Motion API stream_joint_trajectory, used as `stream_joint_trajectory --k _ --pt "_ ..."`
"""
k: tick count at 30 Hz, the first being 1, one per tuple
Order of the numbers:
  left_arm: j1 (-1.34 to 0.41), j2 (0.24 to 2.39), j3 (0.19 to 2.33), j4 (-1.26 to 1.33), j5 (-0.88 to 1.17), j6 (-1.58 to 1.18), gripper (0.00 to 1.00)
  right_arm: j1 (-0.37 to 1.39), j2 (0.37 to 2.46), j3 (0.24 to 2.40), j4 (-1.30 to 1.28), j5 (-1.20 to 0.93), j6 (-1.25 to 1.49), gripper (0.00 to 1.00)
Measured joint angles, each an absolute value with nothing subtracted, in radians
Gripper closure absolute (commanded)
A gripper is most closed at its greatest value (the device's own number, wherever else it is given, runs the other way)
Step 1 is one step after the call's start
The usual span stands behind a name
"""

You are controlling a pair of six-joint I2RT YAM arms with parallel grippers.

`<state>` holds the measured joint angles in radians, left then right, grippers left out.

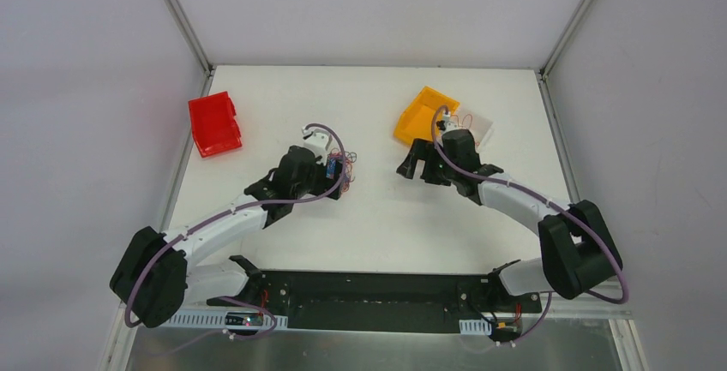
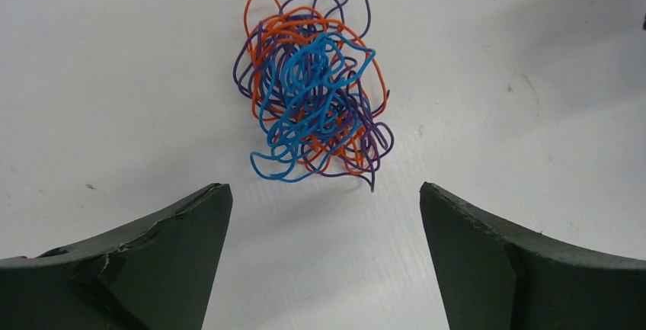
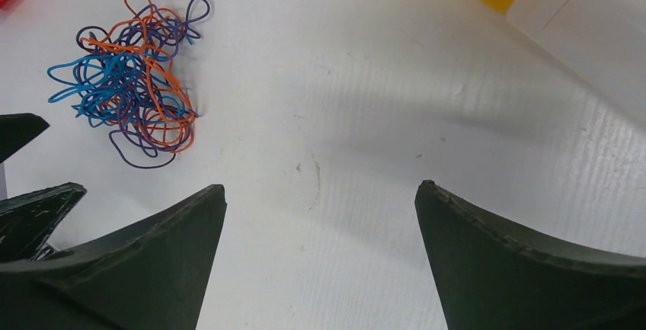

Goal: Untangle the cables

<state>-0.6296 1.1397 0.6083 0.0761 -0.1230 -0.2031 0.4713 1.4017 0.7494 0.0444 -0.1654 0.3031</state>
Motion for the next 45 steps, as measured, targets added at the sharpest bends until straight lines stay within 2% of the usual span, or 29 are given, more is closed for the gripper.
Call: stream_joint_trajectory --k 3,4,8,12,17,23,36,41,45 --pt "-0.630 1.193 0.589 0.099 -0.112 -0.201 0.12 0.485 1.386 0.689 0.142 -0.159 0.310 0.01" --pt "-0.630 1.219 0.591 0.102 -0.108 -0.202 0.21 0.493 1.385 0.677 0.171 -0.155 0.311 0.01" --pt "-0.630 1.329 0.607 0.098 -0.079 -0.200 0.79 0.514 1.367 0.661 0.231 -0.136 0.311 0.01" --pt "-0.629 1.346 0.614 0.105 -0.027 -0.188 1.00 0.517 1.314 0.642 0.268 -0.106 0.311 0.01" --pt "-0.630 1.311 0.607 0.166 0.088 -0.172 1.00 0.517 1.287 0.628 0.303 -0.083 0.312 0.02" --pt "-0.630 1.161 0.514 0.308 0.265 -0.155 1.00 0.517 1.300 0.624 0.340 -0.122 0.320 0.05" --pt "-0.630 1.093 0.478 0.403 0.395 -0.157 1.00 0.535 1.369 0.617 0.473 -0.340 0.334 0.10" --pt "-0.630 1.066 0.623 0.235 0.410 -0.213 1.00 0.546 1.372 0.617 0.478 -0.340 0.334 0.10" --pt "-0.630 1.050 0.881 0.068 0.390 -0.255 1.00 0.546 1.371 0.616 0.479 -0.329 0.334 0.10"
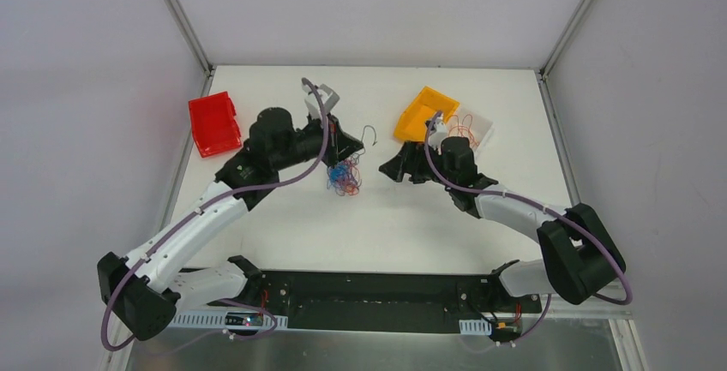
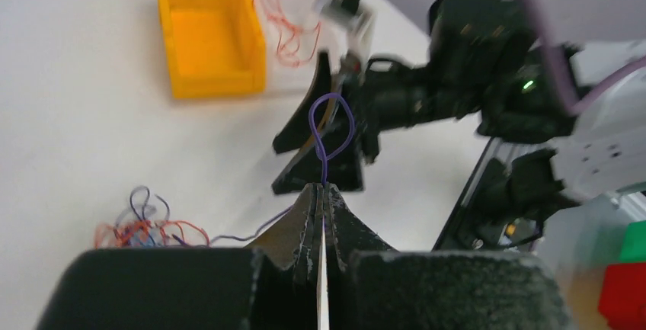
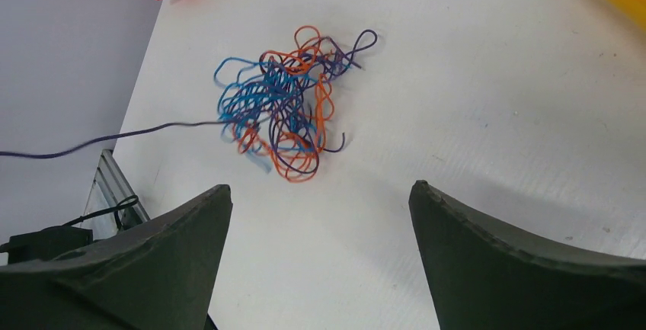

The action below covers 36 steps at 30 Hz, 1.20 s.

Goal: Untangle the cables

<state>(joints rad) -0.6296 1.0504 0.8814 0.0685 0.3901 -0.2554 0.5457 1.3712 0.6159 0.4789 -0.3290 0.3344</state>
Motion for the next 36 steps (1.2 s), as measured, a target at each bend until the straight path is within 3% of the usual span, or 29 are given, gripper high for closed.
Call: stream_joint_trajectory --k 5,13,22,36 --pt "-0.630 1.114 1.220 -0.096 0.439 -0.350 1.00 0.546 1.326 0.582 0.479 -0.313 0.332 0.10" --pt "-0.630 1.255 1.504 -0.198 0.489 -0.436 1.00 0.546 1.224 0.516 0.544 -0.364 0.328 0.10" --pt "-0.630 1.338 1.497 -0.267 0.484 -0.460 1.00 0.546 1.109 0.476 0.555 -0.318 0.318 0.10" --pt "-0.630 1.237 1.409 -0.277 0.337 -0.421 1.00 0.546 0.975 0.397 0.568 -0.233 0.324 0.09"
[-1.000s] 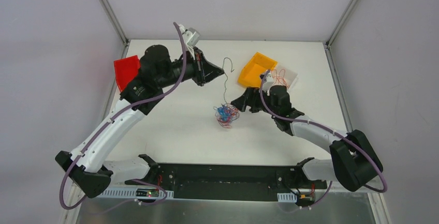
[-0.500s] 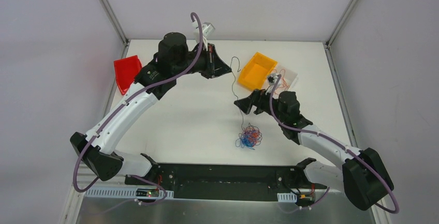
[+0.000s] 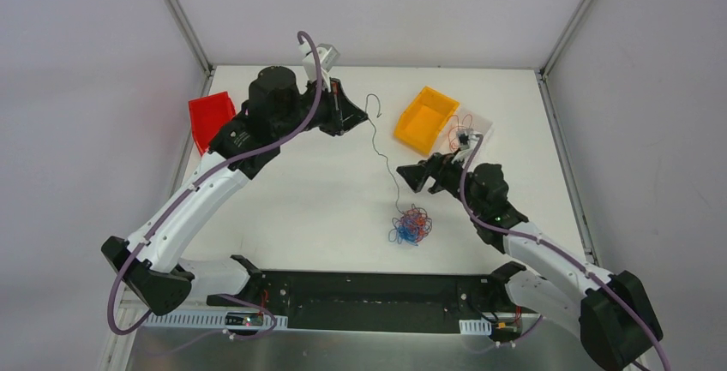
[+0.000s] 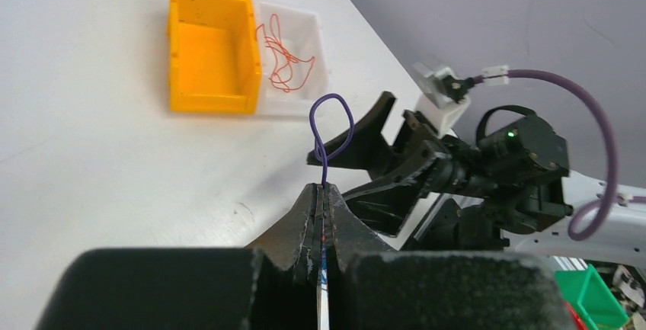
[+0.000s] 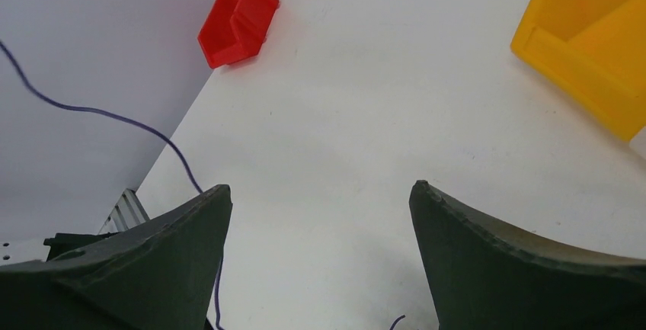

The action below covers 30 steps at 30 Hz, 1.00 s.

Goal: Untangle the cables

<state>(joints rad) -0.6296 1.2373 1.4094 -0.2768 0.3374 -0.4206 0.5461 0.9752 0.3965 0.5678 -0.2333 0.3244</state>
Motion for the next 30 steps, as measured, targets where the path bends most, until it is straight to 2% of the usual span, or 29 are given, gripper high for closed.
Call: stream_joint_trajectory --k 6,10,19,24,30 --pt "-0.630 1.228 1.405 -0.293 0.261 -0.392 1.00 0.546 0.838 0.322 0.623 -0.184 0.316 0.06" --pt "-0.630 1.229 1.405 -0.294 0.245 -0.379 1.00 0.547 0.815 0.301 0.658 -0.223 0.296 0.09" --pt "-0.630 1.267 1.438 -0.304 0.242 -0.374 1.00 0.670 0.999 0.414 0.588 -0.285 0.212 0.09" --pt "-0.629 1.290 1.502 -0.320 0.217 -0.346 1.00 0.707 1.158 0.490 0.556 -0.235 0.196 0.12" --pt "-0.614 1.369 1.690 -0.332 0.164 -0.299 1.00 0.719 1.366 0.611 0.435 -0.122 0.217 0.17"
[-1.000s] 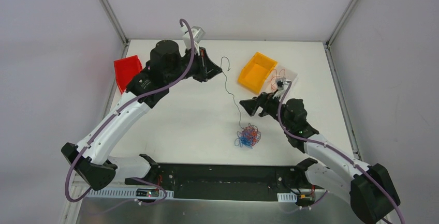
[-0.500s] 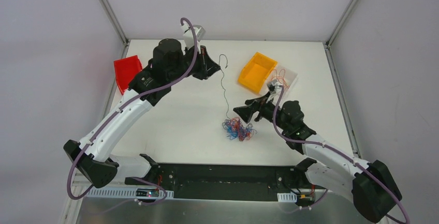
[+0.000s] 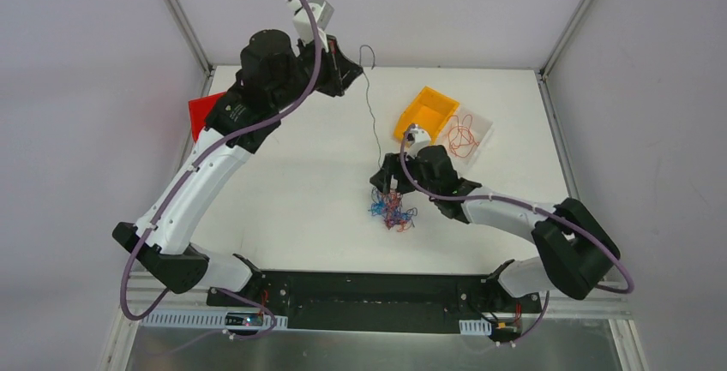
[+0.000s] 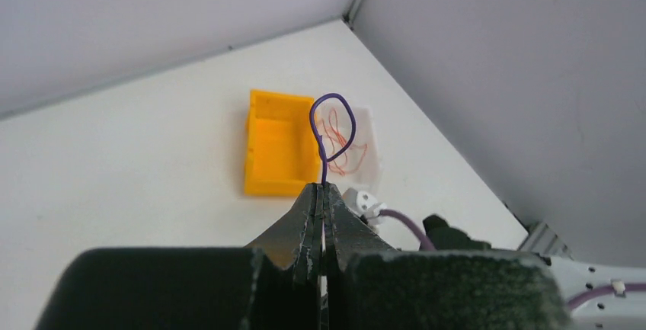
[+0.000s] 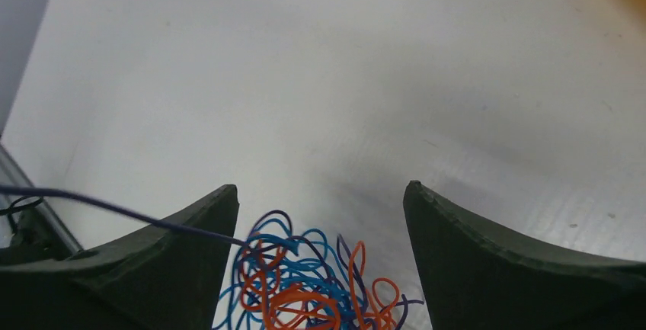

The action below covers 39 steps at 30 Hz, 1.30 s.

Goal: Untangle the cables

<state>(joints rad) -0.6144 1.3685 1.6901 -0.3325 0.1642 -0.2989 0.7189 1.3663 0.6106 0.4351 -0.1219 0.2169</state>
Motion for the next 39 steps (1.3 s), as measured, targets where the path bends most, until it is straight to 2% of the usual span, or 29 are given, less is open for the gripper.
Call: stream_joint_trajectory --k 4,9,13,18,22,27,29,33,39 --pt "-0.577 1.395 1.799 -0.338 0.097 -0.270 1.00 0.719 1.469 0.712 0.317 -0.023 0.242 0.18" --pt "-0.507 1.399 1.877 -0.335 -0.081 -0.237 1.00 0.719 1.524 0.811 0.179 0.081 0.257 0.22" --pt "-0.457 1.398 1.876 -0.326 -0.205 -0.219 1.00 0.705 1.543 0.841 0.107 0.129 0.278 0.43" --pt "-0.440 1.364 1.807 -0.309 -0.274 -0.213 1.00 0.661 1.559 0.842 0.066 0.111 0.307 0.46" --pt "-0.441 1.339 1.751 -0.291 -0.264 -0.216 1.00 0.654 1.540 0.820 0.086 0.074 0.307 0.41" --pt "-0.440 1.314 1.691 -0.270 -0.245 -0.231 1.00 0.657 1.500 0.792 0.102 0.052 0.303 0.24" --pt "-0.440 1.291 1.651 -0.266 -0.236 -0.246 1.00 0.657 1.470 0.773 0.121 0.040 0.297 0.20" --pt "-0.440 1.234 1.555 -0.267 -0.216 -0.266 1.00 0.657 1.404 0.737 0.155 -0.015 0.275 0.16" --pt "-0.440 1.167 1.473 -0.268 -0.217 -0.270 1.00 0.661 1.393 0.770 0.168 -0.110 0.221 0.16"
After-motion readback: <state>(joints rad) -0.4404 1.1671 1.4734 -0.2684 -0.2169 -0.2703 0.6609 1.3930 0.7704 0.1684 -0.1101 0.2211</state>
